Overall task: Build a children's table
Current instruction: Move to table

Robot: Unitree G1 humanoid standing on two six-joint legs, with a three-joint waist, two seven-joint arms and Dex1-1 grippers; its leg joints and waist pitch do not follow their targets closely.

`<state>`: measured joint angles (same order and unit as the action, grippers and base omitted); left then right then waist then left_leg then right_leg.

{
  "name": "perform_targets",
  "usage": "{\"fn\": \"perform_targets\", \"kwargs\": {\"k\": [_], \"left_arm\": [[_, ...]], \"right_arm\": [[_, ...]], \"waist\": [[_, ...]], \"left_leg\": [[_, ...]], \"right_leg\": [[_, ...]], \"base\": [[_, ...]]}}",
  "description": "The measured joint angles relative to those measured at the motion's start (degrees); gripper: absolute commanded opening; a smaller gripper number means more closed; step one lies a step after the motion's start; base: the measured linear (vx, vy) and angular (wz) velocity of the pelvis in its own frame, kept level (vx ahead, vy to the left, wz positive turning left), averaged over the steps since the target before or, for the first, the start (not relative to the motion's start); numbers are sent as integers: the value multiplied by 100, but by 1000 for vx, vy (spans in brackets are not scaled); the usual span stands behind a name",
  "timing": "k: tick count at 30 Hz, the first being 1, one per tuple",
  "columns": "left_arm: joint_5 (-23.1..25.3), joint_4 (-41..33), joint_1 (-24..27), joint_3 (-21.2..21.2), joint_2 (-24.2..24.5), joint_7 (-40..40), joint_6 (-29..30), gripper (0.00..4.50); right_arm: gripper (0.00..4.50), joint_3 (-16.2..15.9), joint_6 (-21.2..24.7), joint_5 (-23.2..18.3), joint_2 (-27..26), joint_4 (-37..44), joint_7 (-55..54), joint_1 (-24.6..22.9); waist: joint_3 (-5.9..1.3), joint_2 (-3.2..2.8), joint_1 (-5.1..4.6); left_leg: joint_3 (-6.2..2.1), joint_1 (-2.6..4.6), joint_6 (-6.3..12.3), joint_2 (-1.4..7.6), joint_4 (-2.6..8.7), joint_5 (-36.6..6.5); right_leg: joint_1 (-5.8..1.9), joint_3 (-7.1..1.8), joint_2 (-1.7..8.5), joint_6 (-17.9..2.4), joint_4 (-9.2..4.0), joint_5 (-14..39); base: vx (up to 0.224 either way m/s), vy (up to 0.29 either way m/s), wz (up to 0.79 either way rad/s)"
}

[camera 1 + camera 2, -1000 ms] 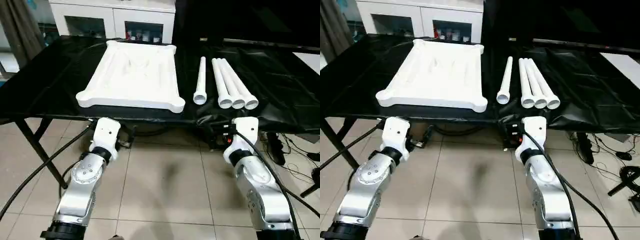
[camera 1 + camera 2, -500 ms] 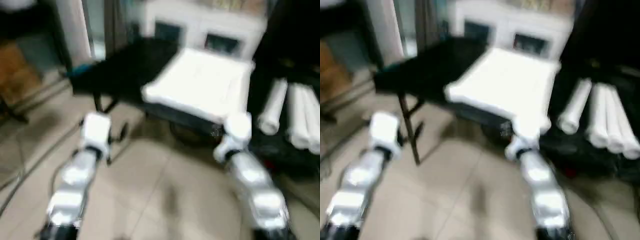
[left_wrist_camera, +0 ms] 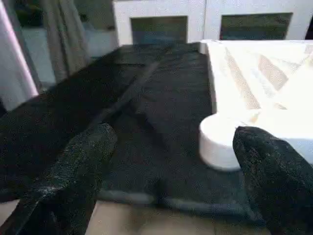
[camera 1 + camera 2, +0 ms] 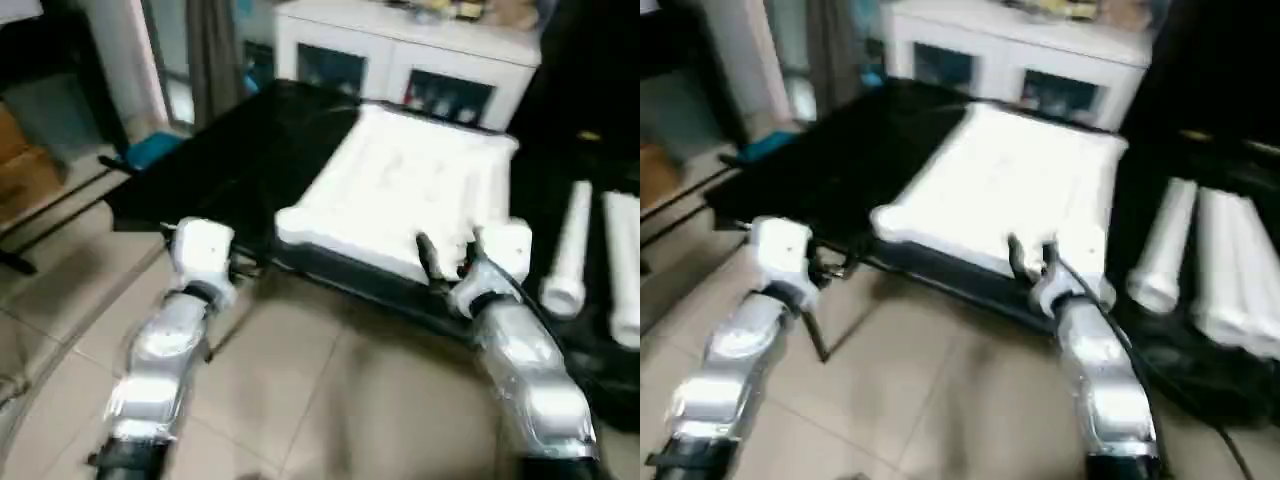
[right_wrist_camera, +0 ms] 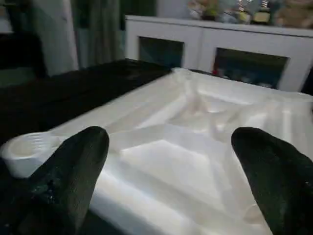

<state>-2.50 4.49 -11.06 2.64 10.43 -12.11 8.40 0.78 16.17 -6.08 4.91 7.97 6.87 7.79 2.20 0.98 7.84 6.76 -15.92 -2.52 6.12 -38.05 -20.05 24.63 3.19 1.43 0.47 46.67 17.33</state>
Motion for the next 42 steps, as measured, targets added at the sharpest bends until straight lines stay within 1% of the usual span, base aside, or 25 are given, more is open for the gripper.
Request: {"fn": "perform_targets", "kwargs": {"k": [1,2,3,4,5,6,7,8,9,10,11,12,13,14,15,17,19,20,21,22,25,27,30,33,42], "left_arm": [[0,-3,-5,-2,-10,0,0,439],[0,-7,-8,-5,-13,-1,0,439],[0,-13,-16,-8,-14,-1,-1,439],[1,-9,-63,-31,-54,-3,0,439],[-1,16,-150,-138,-185,-9,5,439],[-6,3,-150,-296,-266,-24,0,439],[-5,5,-145,-372,-271,-36,0,439],[-8,-13,-148,-377,-266,-70,-7,439],[-15,-62,-141,-377,-261,-98,-17,439],[-24,-136,-115,-376,-264,-123,-40,439],[-32,-182,-85,-378,-271,-129,-49,439],[-34,-192,-15,-374,-262,-131,-56,439],[-34,-192,61,-347,-220,-130,-49,439],[-33,-187,65,-328,-211,-129,-36,439],[-34,-221,82,-350,-241,-132,-37,439],[-51,-378,143,-379,-309,-142,-47,439],[-73,-461,140,-448,-372,-145,-61,439],[-73,-467,136,-564,-453,-147,-58,439],[-62,-506,145,-727,-519,-162,-57,439],[-47,-568,148,-835,-526,-170,-49,439],[27,-612,154,-790,-394,-154,-10,439],[98,-630,193,-769,-338,-151,34,439],[120,-773,209,-737,-283,-143,89,439],[129,-833,215,-731,-248,-134,133,439],[224,-969,281,-763,-187,-133,274,439]], "right_arm": [[450,11,1,-2,20,6,-10,7],[450,16,1,-4,21,36,-14,5],[450,19,0,-5,22,49,-15,3],[450,78,-2,-6,64,73,-20,-10],[450,204,1,-3,135,68,-33,-96],[450,306,19,1,183,-14,-55,-130],[450,350,52,2,187,-21,-70,-135],[450,355,94,2,183,118,-78,-178],[450,360,119,1,160,292,-83,-243],[450,352,127,-1,145,454,-81,-316],[450,328,131,-4,142,535,-81,-333],[450,311,147,-7,86,543,-81,-368],[450,249,201,-30,9,553,-77,-382],[450,256,210,-41,29,572,-76,-407],[450,284,226,-43,59,572,-74,-422],[450,287,234,-117,73,633,-14,-410],[450,291,241,-185,120,712,24,-390],[450,347,268,-214,194,706,46,-455],[450,426,335,-226,242,705,56,-499],[450,448,379,-231,264,705,84,-486],[450,405,500,-287,238,750,145,-472],[450,354,603,-330,249,760,214,-390],[450,331,747,-479,256,778,251,-323],[450,345,1054,-717,248,777,273,-298],[450,586,1875,-1550,321,899,701,-233]], "waist": [[-25,65,-49],[-19,178,-169],[-19,329,-249],[-41,508,-296],[-9,411,-253],[5,379,-193],[10,370,-187],[11,353,-151],[10,300,-128],[28,180,-123],[43,9,-138],[63,-102,-126],[66,-35,-255],[63,-17,-346],[42,1,-452],[-33,101,-636],[-104,259,-737],[-106,248,-776],[-101,262,-764],[-98,249,-754],[-86,208,-720],[-43,155,-675],[35,142,-614],[79,147,-591],[80,153,-602]], "left_leg": [[160,97,4,28,114,4],[433,292,-28,27,289,-14],[680,480,-92,2,409,-51],[839,600,-166,-76,339,-165],[595,536,-133,-47,-40,-264],[366,407,-97,-100,-436,-284],[113,186,-171,-208,-848,-243],[-79,-137,-360,-300,-1016,-139],[-233,-377,-560,-310,-916,-27],[-376,-565,-731,-232,-509,91],[-465,-621,-637,-113,-74,306],[-487,-587,-275,8,-47,635],[-429,-494,-4,31,34,556],[-439,-477,31,9,59,539],[-445,-446,87,9,85,530],[-447,-404,127,-29,144,499],[-439,-461,256,-146,32,415],[-409,-617,477,-138,-162,460],[-342,-648,535,-106,-79,565],[-283,-653,367,-60,168,673],[-275,-596,-150,196,337,800],[-228,-545,-234,278,357,815],[-24,-450,-243,389,362,816],[33,-419,-242,389,361,816],[74,-466,-231,387,357,824]], "right_leg": [[111,122,118,-42,-147,-64],[166,249,246,-212,-480,-237],[143,236,348,-441,-798,-399],[53,50,371,-378,-889,-579],[-19,-177,141,-379,-859,-503],[-124,-326,-12,-423,-885,-463],[-222,-447,-118,-451,-955,-446],[-330,-573,-243,-463,-1038,-440],[-416,-580,-333,-477,-1078,-425],[-531,-586,-514,-444,-1103,-367],[-615,-576,-714,-428,-1119,-320],[-700,-573,-823,-414,-1130,-277],[-610,-370,-599,-273,-832,-73],[-503,-207,-394,-201,-485,33],[-426,-135,-216,-163,-307,38],[-233,-120,195,20,-396,-65],[-102,-323,458,284,-788,-321],[-125,-410,399,261,-757,-284],[-134,-401,369,245,-772,-291],[-133,-364,298,210,-794,-303],[-212,-218,144,91,-984,-412],[-280,-199,118,66,-1066,-458],[-359,-213,146,57,-1083,-441],[-363,-219,185,66,-1085,-436],[-349,-243,198,86,-1146,-531]], "base": [[203,64,-36],[230,-2,-47],[282,-84,-54],[282,-84,-54],[291,-64,-47],[133,-4,-19],[260,-20,-54],[220,-37,-66],[311,-54,-87],[183,-38,-52],[187,6,-50],[185,34,-60],[185,34,-60],[175,9,-26],[174,-13,-1],[168,-41,-9],[81,-72,-15],[48,-60,0],[28,-103,0],[14,-74,11],[-40,-78,-2],[-43,-7,-1],[-97,-1,3],[-92,18,3],[-9,3,0]]}}
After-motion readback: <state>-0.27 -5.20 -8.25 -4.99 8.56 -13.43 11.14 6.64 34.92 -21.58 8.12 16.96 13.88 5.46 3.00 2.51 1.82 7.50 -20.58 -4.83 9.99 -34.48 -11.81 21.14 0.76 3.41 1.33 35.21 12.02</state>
